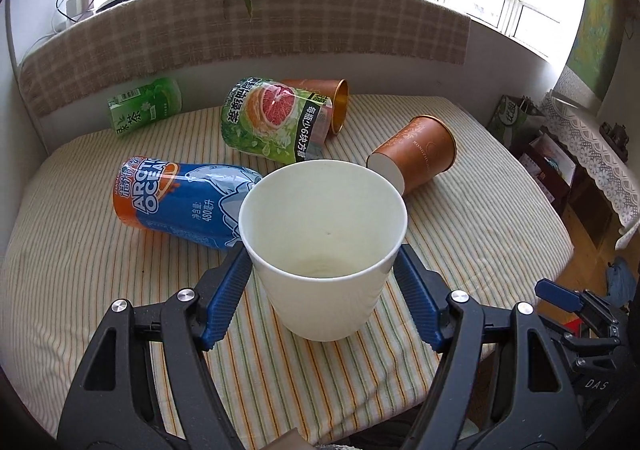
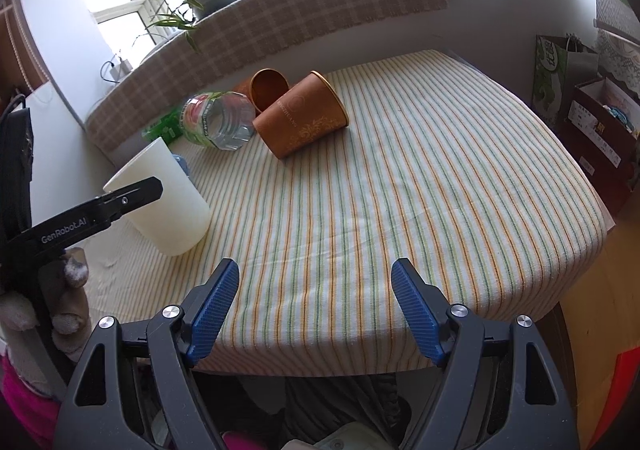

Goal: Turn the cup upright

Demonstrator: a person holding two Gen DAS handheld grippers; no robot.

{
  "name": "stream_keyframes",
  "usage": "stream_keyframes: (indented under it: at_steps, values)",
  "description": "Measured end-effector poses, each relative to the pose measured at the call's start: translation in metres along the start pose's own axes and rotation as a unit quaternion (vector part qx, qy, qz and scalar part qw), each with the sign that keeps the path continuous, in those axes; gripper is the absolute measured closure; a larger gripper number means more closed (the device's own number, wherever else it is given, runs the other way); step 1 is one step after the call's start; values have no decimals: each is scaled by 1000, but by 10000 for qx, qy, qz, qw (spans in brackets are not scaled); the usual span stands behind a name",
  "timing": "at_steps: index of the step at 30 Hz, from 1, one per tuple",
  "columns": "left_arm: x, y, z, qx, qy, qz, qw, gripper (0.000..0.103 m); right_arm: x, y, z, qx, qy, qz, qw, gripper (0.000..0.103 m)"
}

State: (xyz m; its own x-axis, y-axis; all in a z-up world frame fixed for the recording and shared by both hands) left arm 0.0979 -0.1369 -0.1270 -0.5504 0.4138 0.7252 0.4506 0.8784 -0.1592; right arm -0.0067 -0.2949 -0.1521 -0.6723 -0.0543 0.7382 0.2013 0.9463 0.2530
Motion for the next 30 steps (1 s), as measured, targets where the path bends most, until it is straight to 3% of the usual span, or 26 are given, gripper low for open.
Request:
stream_keyframes:
  at_steps: [16, 27, 30]
  values:
    - [-1, -8, 5, -50, 106, 148, 9998, 28, -2, 1, 1, 31, 20, -6, 10000, 25]
    - [-7, -4, 12, 344, 343, 563, 9972, 22, -1, 1, 2, 26, 7, -4, 10000, 25]
    - [-7, -3, 17, 389, 395, 629, 9965, 14, -1, 2, 3, 39, 15, -3, 10000, 25]
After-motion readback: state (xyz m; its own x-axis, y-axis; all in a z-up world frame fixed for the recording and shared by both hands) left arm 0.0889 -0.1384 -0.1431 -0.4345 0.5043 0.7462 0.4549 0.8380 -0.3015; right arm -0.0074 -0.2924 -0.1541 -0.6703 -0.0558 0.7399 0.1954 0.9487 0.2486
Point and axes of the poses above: each gripper's, at about its wrist camera, not at the fingertips, and x roughly against the way its jaws point, y to its left, z to its underside, the point moved 8 cm from there along -x, roughly the way its jaws point, and after that the axes turned 5 degrees about z, right-handed, at the moved point
